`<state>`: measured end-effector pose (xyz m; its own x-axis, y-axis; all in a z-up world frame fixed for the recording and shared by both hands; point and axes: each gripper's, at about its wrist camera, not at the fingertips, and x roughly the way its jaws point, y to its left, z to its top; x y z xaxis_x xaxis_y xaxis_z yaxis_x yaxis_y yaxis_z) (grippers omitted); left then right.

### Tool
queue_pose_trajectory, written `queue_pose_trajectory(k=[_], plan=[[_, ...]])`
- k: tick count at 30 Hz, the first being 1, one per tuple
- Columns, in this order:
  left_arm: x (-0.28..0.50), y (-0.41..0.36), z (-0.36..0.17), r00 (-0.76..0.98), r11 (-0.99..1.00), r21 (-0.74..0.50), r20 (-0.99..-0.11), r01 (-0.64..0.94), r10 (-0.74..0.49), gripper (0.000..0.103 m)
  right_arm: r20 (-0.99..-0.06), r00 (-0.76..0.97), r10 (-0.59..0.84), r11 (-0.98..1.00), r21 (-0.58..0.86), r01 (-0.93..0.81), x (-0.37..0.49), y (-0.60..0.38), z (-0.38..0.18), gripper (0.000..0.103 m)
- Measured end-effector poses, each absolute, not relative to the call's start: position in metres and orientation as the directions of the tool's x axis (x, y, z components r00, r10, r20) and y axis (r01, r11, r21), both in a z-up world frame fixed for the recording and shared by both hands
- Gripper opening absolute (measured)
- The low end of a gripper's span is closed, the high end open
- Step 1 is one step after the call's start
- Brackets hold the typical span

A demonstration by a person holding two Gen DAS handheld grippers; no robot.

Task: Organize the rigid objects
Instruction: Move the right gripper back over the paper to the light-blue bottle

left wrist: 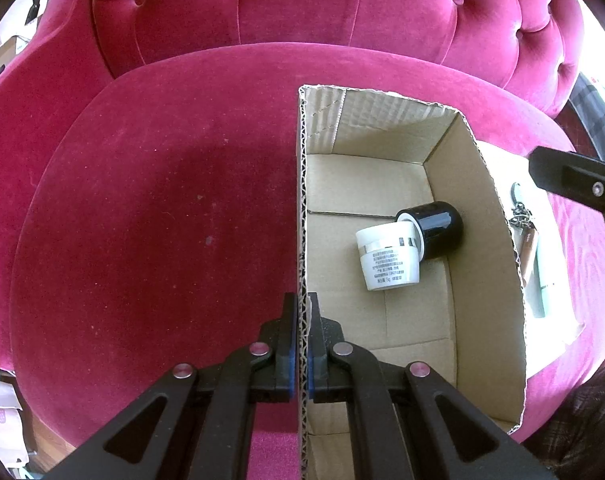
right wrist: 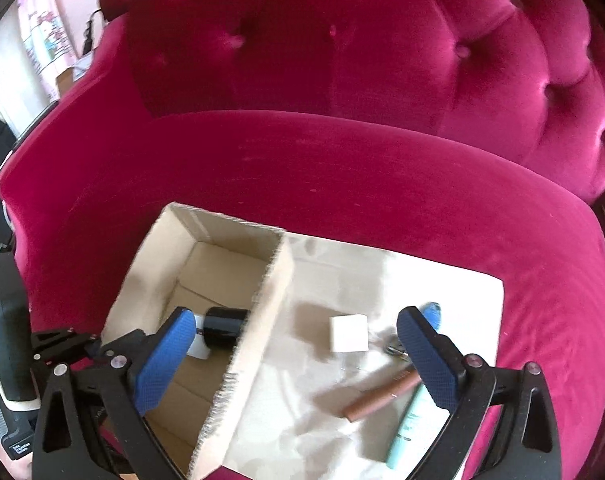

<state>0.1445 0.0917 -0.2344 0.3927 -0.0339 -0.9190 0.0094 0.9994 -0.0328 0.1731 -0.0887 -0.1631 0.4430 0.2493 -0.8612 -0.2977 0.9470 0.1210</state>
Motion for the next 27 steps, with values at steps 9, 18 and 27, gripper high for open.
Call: queue_pose_trajectory(k=[9,18,27], plan=[[0.144,0.093,-0.234,0.392,0.999,-0.039,-0.919,0.008,-0.039,0.003,-0.911,0.371,0.183,0.977,0.125,-0.174,0.176,-0.13,-0.178,0.103],[0.145,0.095,-0.234,0.391,0.999,-0.043,-0.919,0.011,-0.043,0.003,-0.951,0.297,0.093,0.994,0.073,-0.078,0.166,-0.171,-0.19,0.103],[0.143,0.094,-0.234,0.393,0.999,-0.04,-0.919,0.011,-0.041,0.003,-0.974,0.221,0.048,0.999,0.045,-0.018,0.154,-0.193,-0.211,0.103]])
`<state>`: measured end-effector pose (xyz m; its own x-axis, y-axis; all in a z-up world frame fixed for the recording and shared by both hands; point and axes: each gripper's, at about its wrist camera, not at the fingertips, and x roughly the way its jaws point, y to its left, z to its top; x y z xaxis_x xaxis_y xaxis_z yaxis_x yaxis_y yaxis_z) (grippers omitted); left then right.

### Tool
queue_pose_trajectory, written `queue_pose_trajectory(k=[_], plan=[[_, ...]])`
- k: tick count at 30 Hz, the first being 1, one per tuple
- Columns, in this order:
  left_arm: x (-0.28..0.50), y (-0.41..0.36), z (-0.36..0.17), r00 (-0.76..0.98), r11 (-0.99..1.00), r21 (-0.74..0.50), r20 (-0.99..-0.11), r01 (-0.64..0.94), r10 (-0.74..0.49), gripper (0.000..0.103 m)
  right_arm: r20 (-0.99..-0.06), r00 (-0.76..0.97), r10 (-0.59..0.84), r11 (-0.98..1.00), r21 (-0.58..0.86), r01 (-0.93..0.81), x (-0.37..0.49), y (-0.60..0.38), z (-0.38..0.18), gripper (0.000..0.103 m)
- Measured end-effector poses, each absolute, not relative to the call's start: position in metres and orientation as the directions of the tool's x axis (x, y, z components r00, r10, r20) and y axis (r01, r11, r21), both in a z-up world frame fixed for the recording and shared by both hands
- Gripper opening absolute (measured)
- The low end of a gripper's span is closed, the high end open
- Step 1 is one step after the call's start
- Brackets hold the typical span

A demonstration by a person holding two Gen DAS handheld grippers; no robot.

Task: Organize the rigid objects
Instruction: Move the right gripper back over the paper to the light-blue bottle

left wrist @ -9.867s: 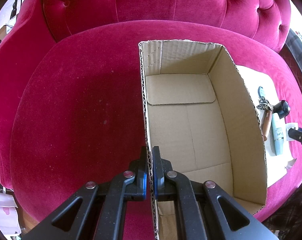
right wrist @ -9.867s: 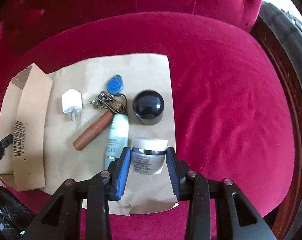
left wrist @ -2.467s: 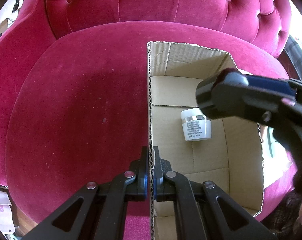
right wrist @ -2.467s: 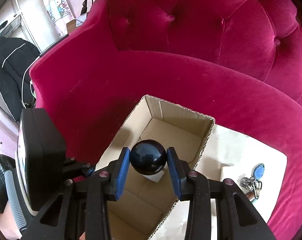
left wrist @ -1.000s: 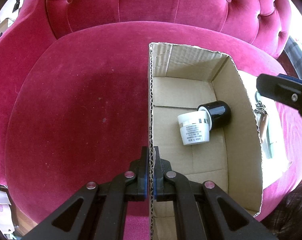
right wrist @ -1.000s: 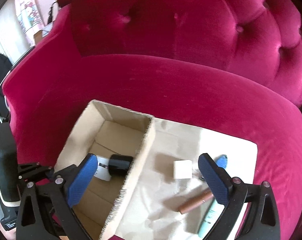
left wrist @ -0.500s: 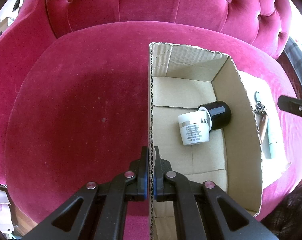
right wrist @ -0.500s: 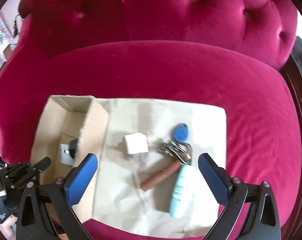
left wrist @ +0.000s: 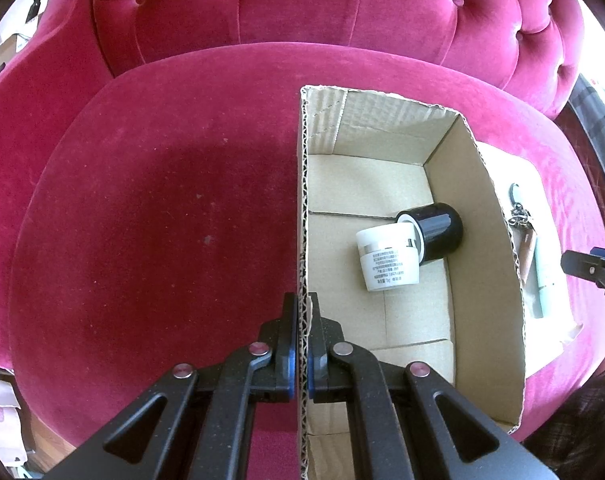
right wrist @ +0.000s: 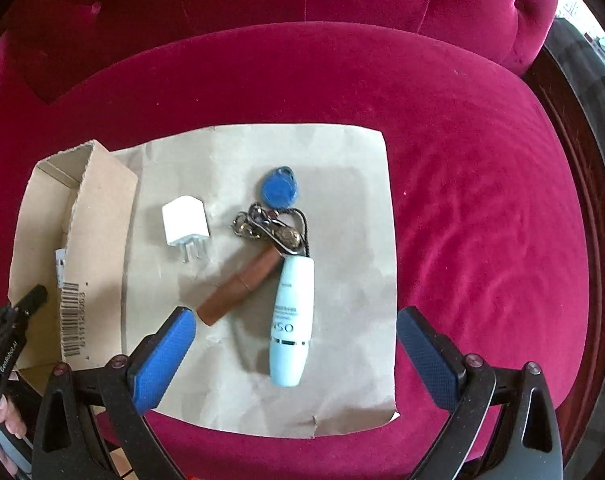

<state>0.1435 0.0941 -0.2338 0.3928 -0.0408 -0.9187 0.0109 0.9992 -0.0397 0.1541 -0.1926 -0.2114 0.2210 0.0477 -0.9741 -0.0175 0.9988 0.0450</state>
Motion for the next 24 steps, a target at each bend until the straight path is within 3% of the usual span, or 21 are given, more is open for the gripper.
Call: queue_pose_trajectory(k=[18,21,24], plan=[[0.145,0.094,-0.234,0.392,0.999,-0.037,-0.919,0.014,-0.04,0.003,-0.989,0.148,-0.005,1.0,-0.007,-0.013,0.156,-0.199,-0.26,0.102],[0.145,0.095,-0.234,0.391,0.999,-0.039,-0.919,0.012,-0.04,0.003,-0.988,0.151,-0.003,1.0,-0.005,-0.011,0.161,-0.2,-0.265,0.091],[0.145,0.094,-0.234,0.392,0.999,-0.038,-0.919,0.012,-0.039,0.003,-0.989,0.148,-0.003,1.0,-0.005,-0.015,0.165,-0.195,-0.27,0.073]])
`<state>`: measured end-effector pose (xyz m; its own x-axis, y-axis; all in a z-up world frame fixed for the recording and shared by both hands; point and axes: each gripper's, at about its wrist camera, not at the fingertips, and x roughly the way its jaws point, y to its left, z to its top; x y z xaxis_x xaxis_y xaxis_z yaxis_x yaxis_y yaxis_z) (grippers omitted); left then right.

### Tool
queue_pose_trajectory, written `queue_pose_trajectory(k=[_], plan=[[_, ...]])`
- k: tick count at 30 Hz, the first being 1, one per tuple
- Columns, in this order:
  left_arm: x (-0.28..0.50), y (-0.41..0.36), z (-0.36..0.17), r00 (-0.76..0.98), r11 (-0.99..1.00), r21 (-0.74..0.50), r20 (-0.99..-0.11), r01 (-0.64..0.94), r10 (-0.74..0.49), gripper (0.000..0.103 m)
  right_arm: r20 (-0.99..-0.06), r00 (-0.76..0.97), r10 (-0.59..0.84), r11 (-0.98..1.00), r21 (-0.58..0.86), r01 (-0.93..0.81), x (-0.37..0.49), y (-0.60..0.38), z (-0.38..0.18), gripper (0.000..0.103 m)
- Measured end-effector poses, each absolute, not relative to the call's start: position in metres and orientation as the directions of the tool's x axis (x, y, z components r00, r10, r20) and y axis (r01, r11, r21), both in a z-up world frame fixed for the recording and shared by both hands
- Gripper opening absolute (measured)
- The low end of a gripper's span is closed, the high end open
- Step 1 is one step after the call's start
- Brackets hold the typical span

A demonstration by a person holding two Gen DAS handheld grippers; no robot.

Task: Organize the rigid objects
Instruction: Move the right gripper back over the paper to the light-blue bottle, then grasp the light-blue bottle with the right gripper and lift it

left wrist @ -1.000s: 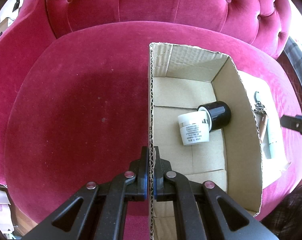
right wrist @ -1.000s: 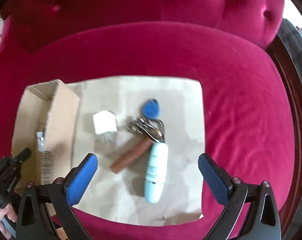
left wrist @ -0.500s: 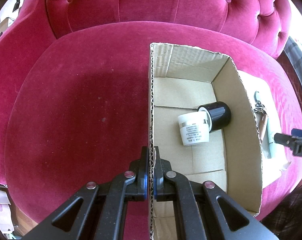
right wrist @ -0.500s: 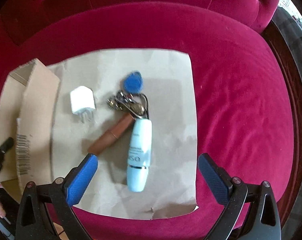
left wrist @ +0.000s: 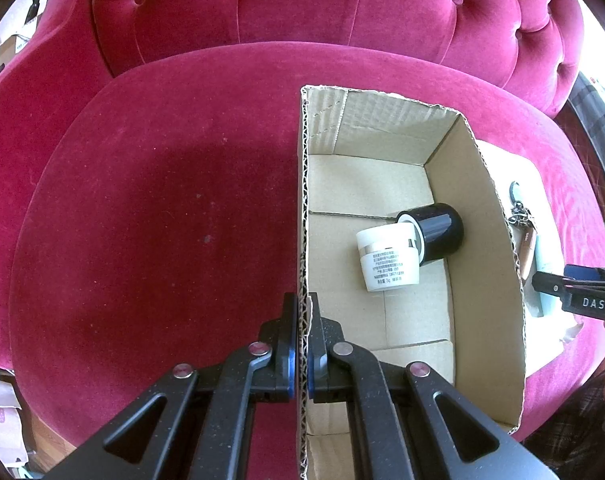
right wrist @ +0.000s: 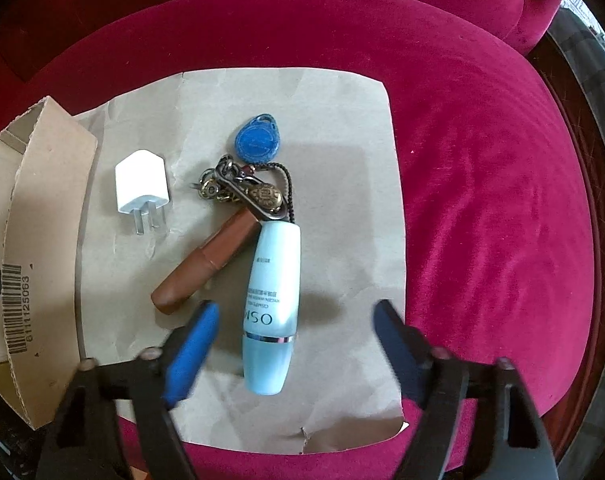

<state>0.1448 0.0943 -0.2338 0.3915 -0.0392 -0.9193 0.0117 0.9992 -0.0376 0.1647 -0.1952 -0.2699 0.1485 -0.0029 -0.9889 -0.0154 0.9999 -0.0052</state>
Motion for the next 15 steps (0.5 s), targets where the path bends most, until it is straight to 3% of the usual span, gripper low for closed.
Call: queue_pose_trajectory(k=[3,15], plan=[[0.145,0.094,-0.234,0.391,0.999,-0.036,-0.919,0.012,-0.038,0.003,-0.988,0.154,0.029,0.999,0.026,-0.022,0.166,-0.193,-0.269,0.029],[0.145,0.094,-0.234,0.392,0.999,-0.038,-0.919,0.011,-0.039,0.003,-0.985,0.172,0.023,1.0,0.023,-0.006,0.161,-0.188,-0.257,0.027]])
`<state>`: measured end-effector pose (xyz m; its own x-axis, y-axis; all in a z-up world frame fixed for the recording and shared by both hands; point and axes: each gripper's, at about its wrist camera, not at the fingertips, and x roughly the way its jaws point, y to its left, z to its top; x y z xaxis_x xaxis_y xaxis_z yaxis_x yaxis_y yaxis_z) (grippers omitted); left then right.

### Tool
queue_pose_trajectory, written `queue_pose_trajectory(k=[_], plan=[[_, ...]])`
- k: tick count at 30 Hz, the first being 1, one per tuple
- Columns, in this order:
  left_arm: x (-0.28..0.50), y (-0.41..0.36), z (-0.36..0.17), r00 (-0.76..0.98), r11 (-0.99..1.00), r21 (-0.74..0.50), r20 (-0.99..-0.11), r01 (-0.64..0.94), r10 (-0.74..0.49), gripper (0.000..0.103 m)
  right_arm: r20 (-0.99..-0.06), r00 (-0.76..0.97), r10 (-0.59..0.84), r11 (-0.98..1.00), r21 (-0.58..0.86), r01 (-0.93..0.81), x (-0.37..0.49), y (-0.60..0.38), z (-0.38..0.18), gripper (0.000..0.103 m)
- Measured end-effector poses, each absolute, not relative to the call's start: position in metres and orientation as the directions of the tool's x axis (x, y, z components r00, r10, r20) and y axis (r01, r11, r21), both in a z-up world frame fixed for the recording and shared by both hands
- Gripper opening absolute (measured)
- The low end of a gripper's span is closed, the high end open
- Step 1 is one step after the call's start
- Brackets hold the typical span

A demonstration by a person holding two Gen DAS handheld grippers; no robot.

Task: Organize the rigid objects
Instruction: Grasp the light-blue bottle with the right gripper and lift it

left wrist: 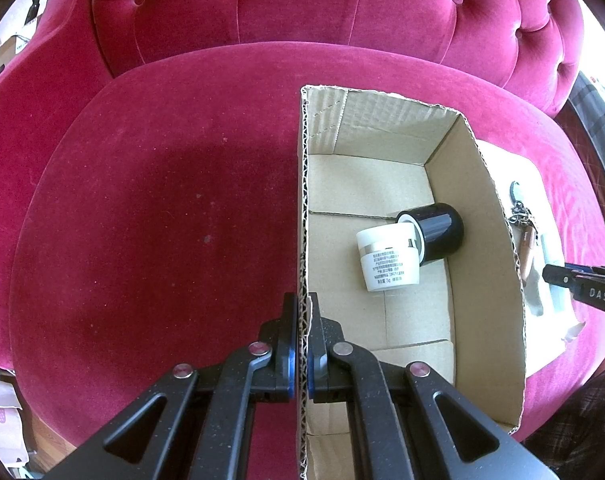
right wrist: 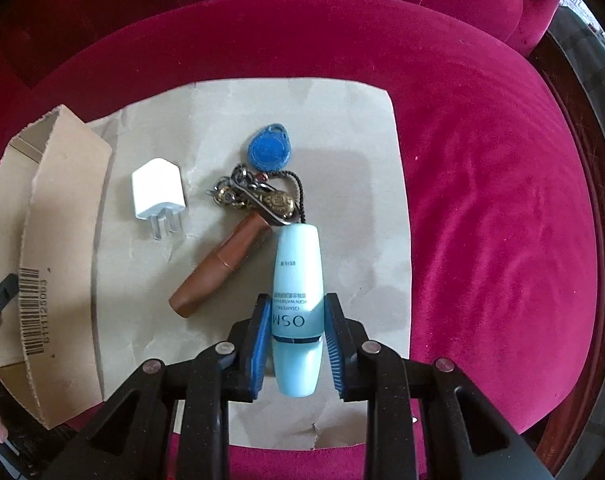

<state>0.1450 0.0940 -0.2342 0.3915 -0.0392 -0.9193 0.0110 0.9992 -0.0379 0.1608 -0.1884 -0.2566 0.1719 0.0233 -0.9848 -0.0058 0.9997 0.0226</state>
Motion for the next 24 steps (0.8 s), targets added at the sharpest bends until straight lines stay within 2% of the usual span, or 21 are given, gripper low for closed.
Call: queue_pose_trajectory(k=[13,24], plan=[[0.144,0.094,-0.234,0.393,0.999,-0.038,-0.918,0.011,-0.04,0.003,-0.975,0.22,0.023,1.0,0.02,-0.015,0.154,-0.18,-0.237,0.027],[0.144,0.097,-0.234,0.391,0.999,-0.045,-0.919,0.007,-0.044,0.003,-0.951,0.301,0.074,0.995,0.049,-0.089,0.143,-0.165,-0.204,0.027]])
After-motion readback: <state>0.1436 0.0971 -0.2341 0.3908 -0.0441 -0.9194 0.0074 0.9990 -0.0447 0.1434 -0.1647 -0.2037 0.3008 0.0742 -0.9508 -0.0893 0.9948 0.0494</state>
